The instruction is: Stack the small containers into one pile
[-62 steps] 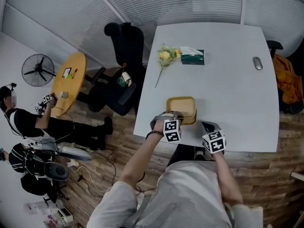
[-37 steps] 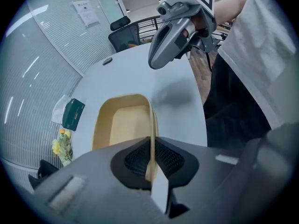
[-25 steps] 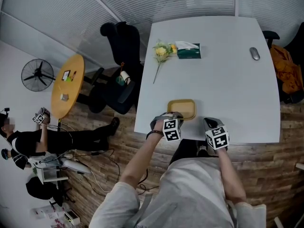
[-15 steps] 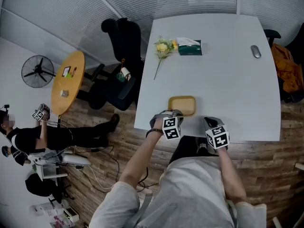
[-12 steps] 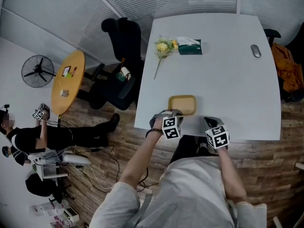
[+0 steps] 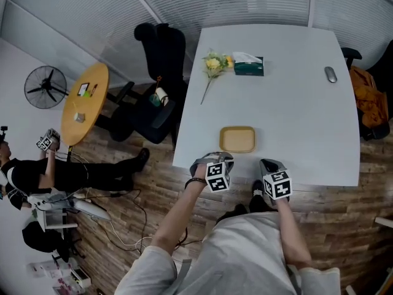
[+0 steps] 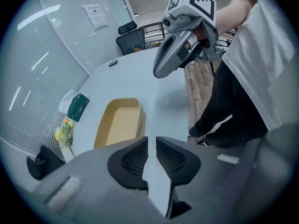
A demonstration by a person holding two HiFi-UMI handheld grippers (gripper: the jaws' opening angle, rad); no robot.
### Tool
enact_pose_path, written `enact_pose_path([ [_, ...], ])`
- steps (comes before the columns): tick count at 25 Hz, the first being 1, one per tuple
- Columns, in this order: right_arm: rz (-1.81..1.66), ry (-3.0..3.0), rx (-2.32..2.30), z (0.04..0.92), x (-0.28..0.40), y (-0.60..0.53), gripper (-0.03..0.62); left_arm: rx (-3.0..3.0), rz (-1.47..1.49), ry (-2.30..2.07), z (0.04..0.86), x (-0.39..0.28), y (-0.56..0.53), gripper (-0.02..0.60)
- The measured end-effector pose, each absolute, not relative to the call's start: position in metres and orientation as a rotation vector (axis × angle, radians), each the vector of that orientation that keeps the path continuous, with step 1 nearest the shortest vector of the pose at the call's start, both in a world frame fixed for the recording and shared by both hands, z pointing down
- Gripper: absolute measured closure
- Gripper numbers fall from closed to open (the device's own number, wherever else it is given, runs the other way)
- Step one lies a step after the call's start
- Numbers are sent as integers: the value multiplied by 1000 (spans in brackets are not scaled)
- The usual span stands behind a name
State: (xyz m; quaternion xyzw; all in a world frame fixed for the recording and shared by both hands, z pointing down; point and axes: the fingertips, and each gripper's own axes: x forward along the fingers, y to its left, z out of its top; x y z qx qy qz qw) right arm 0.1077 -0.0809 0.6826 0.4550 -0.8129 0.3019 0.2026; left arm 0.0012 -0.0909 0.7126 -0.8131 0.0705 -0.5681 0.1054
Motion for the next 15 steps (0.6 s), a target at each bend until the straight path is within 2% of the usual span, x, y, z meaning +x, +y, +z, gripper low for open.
enact_pose_path([
  [15, 938, -2235, 1474, 653, 52, -11, 594, -2867, -1279, 920, 667, -59, -22, 523],
])
